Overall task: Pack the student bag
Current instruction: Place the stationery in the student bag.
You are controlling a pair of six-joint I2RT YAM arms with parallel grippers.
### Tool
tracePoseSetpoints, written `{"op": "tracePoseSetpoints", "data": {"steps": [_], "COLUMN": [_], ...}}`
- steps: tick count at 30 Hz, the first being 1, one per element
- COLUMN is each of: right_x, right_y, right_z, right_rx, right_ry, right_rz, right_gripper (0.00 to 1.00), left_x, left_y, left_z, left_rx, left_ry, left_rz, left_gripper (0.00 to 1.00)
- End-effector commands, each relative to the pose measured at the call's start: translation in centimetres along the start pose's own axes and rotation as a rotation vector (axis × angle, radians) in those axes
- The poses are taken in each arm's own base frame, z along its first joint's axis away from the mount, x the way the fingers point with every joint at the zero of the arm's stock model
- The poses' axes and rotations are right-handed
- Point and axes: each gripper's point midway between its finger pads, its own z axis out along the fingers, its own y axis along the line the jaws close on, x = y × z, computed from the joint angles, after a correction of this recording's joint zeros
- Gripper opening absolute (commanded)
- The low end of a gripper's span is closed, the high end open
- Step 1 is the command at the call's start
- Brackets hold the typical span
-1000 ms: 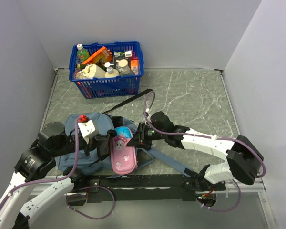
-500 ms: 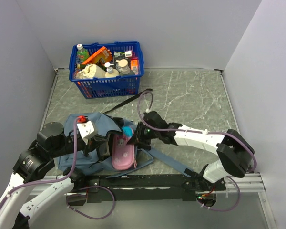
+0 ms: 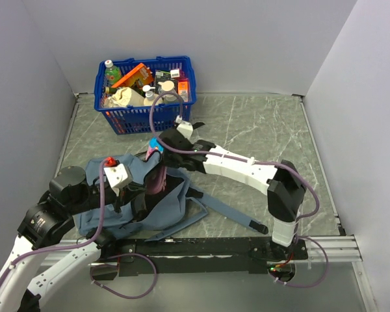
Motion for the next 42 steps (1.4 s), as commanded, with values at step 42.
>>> {"op": "tracePoseSetpoints", "data": {"steps": [42], "right_x": [10.6], "right_y": [8.2], "right_z": [-1.7], "right_rx": [-0.48], "right_ry": [0.245], "right_rz": [0.265], "right_gripper": [0.31], "left_x": [-4.7], "left_y": [-1.6], "left_z": [0.0], "left_rx": [0.107], "left_ry": [-0.163], "left_rz": [0.05], "left_gripper": [0.01]}}
